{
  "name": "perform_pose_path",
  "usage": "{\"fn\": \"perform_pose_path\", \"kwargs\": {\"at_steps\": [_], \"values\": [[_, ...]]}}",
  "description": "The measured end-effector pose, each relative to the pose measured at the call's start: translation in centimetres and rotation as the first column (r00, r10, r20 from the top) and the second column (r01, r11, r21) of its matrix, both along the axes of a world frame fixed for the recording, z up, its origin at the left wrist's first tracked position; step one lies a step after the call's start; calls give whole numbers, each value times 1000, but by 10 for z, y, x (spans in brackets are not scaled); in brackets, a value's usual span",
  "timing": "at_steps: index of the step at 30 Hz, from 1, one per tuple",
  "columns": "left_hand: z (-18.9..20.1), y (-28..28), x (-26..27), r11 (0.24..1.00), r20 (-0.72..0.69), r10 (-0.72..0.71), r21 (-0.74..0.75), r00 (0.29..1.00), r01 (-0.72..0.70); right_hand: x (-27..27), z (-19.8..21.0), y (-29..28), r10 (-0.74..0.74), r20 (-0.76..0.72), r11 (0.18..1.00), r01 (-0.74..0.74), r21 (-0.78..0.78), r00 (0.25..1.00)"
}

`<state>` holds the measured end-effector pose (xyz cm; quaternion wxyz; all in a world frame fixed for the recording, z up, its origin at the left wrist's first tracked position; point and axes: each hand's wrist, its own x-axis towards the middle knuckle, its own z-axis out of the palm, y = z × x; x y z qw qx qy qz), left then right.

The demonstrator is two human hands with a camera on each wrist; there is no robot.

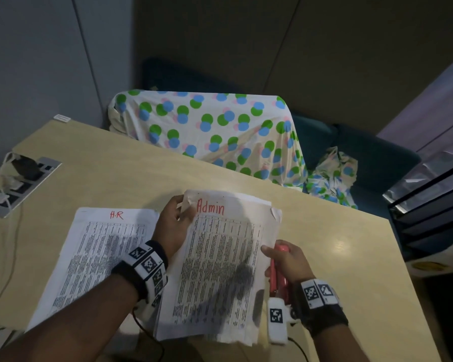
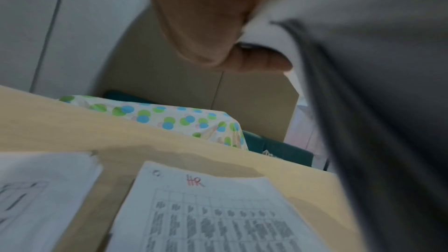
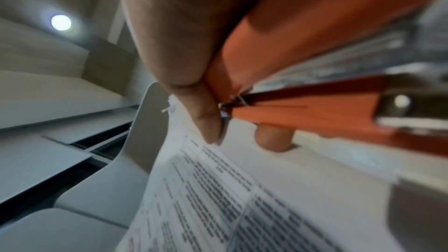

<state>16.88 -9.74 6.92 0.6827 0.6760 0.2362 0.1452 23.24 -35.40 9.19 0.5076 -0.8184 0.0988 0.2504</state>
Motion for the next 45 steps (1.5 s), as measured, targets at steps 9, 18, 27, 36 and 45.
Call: {"fn": "perform_pose_path", "kwargs": {"at_steps": [9, 18, 27, 36, 45], "values": [[-44, 2, -17, 916, -509, -220, 185, 832, 355, 0, -35, 14, -52, -117, 996, 43, -77, 992], [-75, 7, -21, 954, -582, -56, 209, 811, 215, 8, -55, 42, 0, -124, 972, -29, -233, 992], [-87, 9, -24, 954, -639, -62, 189, 767, 235, 9, -82, 49, 62, -86, 930, -89, -356, 994], [-69, 16, -7, 997, -371, -49, 36, 927, 67, 9, -70, 36, 86, -61, 944, -101, -313, 994], [-79, 25, -8, 993, -430, -14, 100, 903, 63, 7, -77, 39, 73, -79, 966, -90, -240, 994]]}}
